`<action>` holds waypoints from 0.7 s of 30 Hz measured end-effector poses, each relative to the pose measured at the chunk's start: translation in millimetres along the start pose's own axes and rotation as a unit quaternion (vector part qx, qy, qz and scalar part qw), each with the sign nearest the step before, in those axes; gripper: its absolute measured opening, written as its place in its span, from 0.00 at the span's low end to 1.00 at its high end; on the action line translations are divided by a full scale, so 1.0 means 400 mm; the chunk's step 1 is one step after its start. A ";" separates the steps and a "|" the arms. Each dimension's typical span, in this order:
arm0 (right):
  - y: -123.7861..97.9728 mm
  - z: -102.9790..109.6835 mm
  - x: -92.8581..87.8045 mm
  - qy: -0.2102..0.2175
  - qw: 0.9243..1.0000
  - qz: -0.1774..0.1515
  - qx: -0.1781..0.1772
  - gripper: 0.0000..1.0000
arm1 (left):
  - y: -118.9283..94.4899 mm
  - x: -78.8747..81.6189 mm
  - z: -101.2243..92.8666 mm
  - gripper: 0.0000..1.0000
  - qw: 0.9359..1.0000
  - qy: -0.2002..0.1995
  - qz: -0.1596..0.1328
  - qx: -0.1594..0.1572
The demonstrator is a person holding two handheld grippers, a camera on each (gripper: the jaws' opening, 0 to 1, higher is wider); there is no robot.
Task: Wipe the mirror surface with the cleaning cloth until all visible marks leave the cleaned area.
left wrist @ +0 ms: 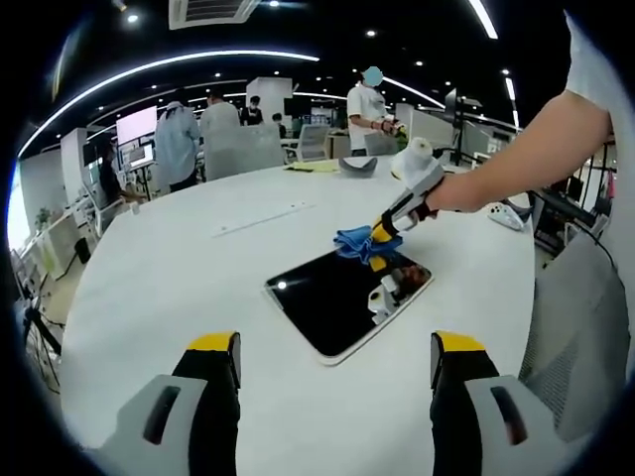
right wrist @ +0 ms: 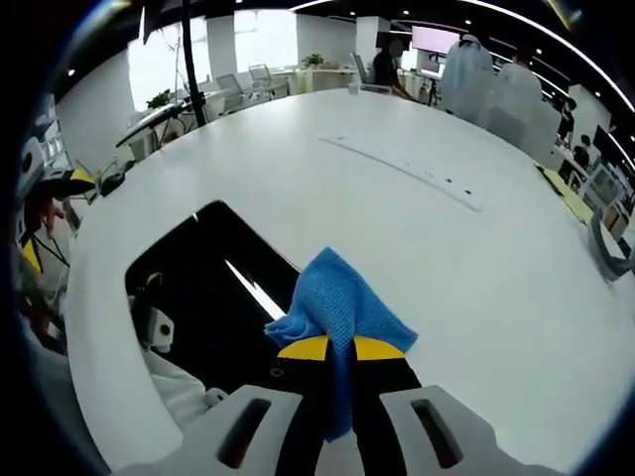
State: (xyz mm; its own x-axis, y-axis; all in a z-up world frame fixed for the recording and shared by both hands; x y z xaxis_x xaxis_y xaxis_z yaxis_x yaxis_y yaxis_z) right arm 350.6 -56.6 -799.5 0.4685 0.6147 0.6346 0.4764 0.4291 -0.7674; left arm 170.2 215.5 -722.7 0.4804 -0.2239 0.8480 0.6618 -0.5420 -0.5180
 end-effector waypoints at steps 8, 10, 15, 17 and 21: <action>0.014 0.005 0.016 0.002 1.000 -0.004 0.003 0.02 | 0.002 -0.008 0.011 0.78 1.000 -0.004 0.003 0.003; 0.016 0.007 0.019 0.000 1.000 -0.004 0.003 0.02 | 0.003 -0.008 0.011 0.78 1.000 -0.004 0.003 0.003; 0.024 0.017 0.027 0.000 1.000 -0.008 0.006 0.02 | 0.005 -0.005 0.010 0.78 1.000 -0.004 0.001 0.002; 0.026 0.023 0.032 -0.003 1.000 -0.009 0.007 0.02 | 0.005 -0.005 0.012 0.78 1.000 -0.005 0.000 0.002; 0.030 0.027 0.037 -0.005 1.000 -0.010 0.009 0.02 | 0.002 -0.004 0.012 0.78 1.000 -0.004 0.000 0.005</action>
Point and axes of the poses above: the point that each gripper's makers call its tool centre point, and the gripper's own axes: y roughly forward along the fingers, z roughly to its left, x roughly out of its top, the point moved 6 cm from there along -y, roughly backward along the fingers, and after that the axes turned 5 degrees about -y, right-handed, at the moved point
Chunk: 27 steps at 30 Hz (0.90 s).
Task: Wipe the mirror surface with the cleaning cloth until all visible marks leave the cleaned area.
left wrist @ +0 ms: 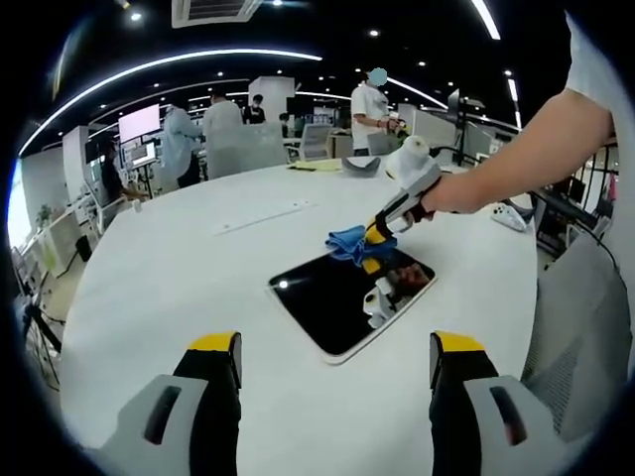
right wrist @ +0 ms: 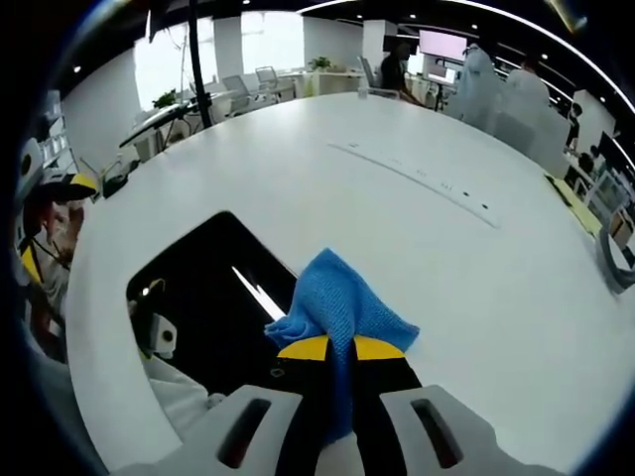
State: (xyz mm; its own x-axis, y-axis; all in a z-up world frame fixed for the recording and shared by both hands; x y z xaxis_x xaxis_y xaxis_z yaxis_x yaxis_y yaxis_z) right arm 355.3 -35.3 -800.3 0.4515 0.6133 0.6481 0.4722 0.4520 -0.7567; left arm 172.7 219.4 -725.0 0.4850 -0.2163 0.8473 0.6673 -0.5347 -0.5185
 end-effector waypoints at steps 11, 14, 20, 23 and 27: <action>0.001 0.008 0.003 -0.004 1.000 -0.001 0.003 0.02 | -0.001 -0.004 0.004 0.78 1.000 -0.004 -0.001 0.003; 0.001 0.009 0.003 -0.004 1.000 -0.002 0.003 0.02 | 0.001 -0.004 0.001 0.77 1.000 -0.004 -0.001 0.000; 0.001 0.011 0.003 -0.003 1.000 -0.002 0.005 0.02 | 0.001 -0.004 0.002 0.78 1.000 -0.005 -0.003 0.002; 0.003 0.013 0.003 -0.005 1.000 -0.002 0.005 0.02 | 0.000 -0.003 0.003 0.78 1.000 -0.004 -0.003 0.002; 0.002 0.016 0.003 -0.005 1.000 -0.001 0.007 0.02 | -0.001 -0.003 0.005 0.78 1.000 -0.005 -0.004 0.003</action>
Point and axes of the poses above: the point that each gripper's makers call its tool centre point, and the gripper's own axes: y roughly forward along the fingers, z roughly to its left, x roughly out of its top, the point moved 6 cm from there along -y, roughly backward along the fingers, and after that the axes turned 5 degrees about -y, right-handed, at the moved point
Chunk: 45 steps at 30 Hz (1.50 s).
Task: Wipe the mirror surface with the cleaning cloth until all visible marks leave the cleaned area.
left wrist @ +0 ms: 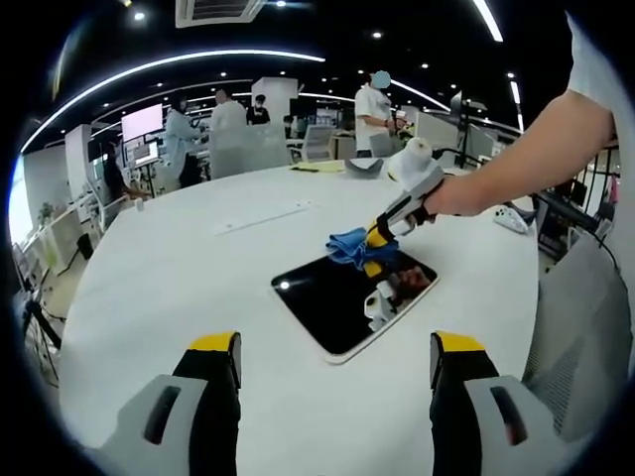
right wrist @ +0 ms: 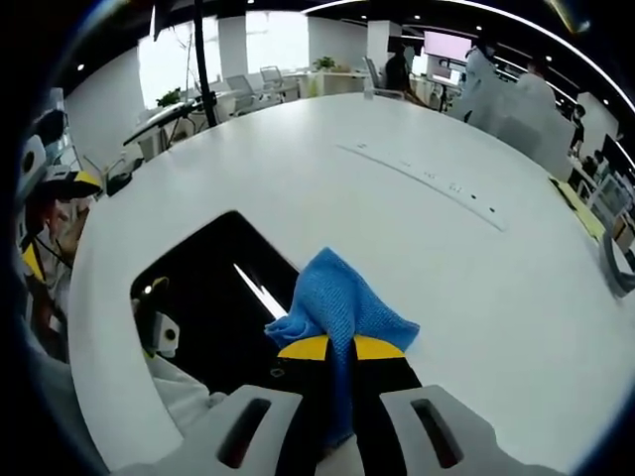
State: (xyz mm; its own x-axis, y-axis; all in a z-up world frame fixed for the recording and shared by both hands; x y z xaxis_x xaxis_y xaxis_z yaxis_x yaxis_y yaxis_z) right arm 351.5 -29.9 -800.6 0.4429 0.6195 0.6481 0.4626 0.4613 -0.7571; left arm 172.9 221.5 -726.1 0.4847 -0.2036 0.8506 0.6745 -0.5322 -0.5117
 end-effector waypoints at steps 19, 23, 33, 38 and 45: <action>-0.002 0.021 0.000 -0.002 1.000 -0.001 0.002 0.02 | 0.007 -0.005 0.001 0.78 1.000 -0.001 -0.001 -0.002; -0.003 0.028 -0.001 -0.003 1.000 -0.001 0.000 0.02 | 0.010 -0.007 0.001 0.78 1.000 0.001 -0.001 -0.004; -0.005 0.045 -0.004 -0.006 1.000 -0.001 0.002 0.02 | 0.007 -0.008 0.008 0.78 1.000 -0.001 -0.006 -0.003; -0.008 0.054 -0.004 -0.010 1.000 0.001 0.005 0.02 | 0.001 -0.011 0.005 0.78 1.000 -0.001 -0.008 -0.002; -0.013 0.072 -0.006 -0.018 1.000 0.003 0.010 0.02 | -0.006 -0.014 0.005 0.78 1.000 -0.004 -0.011 0.000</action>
Point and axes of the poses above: the point that each gripper's makers call its tool centre point, and the gripper's own axes: y roughly forward along the fingers, z roughly to its left, x roughly out of its top, the point moved 6 cm from there along -y, roughly backward along the fingers, and after that the axes turned 5 degrees about -y, right-handed, at the moved point
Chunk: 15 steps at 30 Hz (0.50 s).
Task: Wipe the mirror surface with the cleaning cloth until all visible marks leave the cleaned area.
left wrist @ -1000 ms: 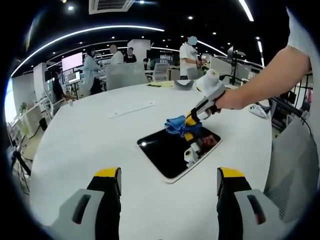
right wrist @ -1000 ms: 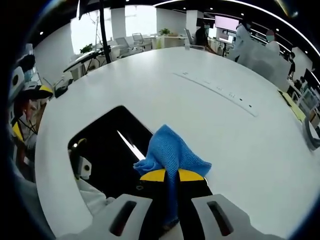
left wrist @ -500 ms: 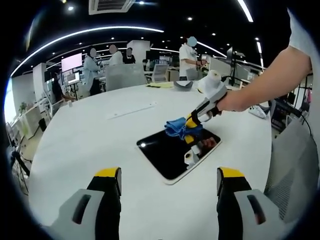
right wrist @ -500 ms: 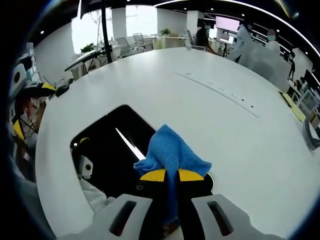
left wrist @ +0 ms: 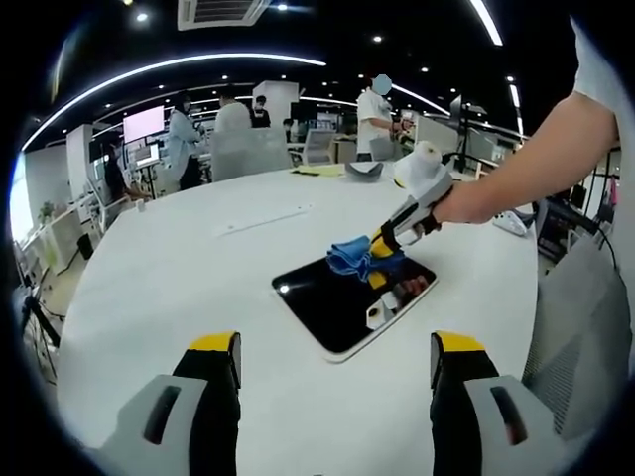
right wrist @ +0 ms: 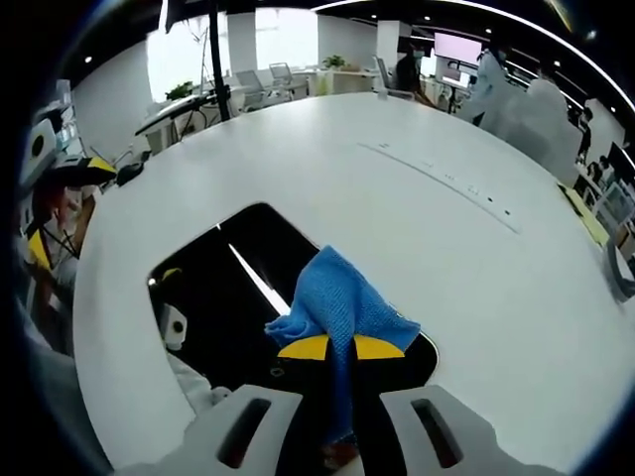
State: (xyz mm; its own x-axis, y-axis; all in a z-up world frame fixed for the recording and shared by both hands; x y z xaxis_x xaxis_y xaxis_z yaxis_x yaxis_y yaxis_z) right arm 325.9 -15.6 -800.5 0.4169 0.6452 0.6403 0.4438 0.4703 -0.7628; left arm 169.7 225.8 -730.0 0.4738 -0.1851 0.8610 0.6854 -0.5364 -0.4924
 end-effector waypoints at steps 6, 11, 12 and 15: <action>-0.005 0.018 -0.002 -0.005 1.000 0.001 0.003 0.02 | -0.006 0.001 0.003 0.78 1.000 -0.004 -0.006 0.006; -0.006 0.025 -0.004 -0.001 1.000 0.000 0.004 0.02 | -0.013 -0.001 0.002 0.78 1.000 -0.004 -0.007 0.007; -0.007 0.027 -0.004 -0.001 1.000 0.000 0.004 0.02 | -0.015 -0.001 0.002 0.78 1.000 -0.004 -0.008 0.008; -0.009 0.034 -0.004 -0.002 1.000 0.000 0.005 0.02 | -0.021 -0.003 -0.001 0.78 1.000 -0.005 -0.008 0.010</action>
State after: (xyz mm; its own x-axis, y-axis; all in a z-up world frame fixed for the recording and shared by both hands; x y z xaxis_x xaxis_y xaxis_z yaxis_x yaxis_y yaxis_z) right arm 313.0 -10.1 -800.1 0.4139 0.6474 0.6400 0.4363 0.4760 -0.7636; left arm 162.9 230.2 -726.8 0.4675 -0.1688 0.8677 0.7035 -0.5234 -0.4808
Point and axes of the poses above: the point that each gripper's makers call its tool centre point, and the gripper's own axes: y roughly forward along the fingers, z roughly to its left, x roughly out of its top, the point moved 6 cm from there along -y, roughly backward along the fingers, and after that the axes turned 5 degrees about -y, right-handed, at the moved point
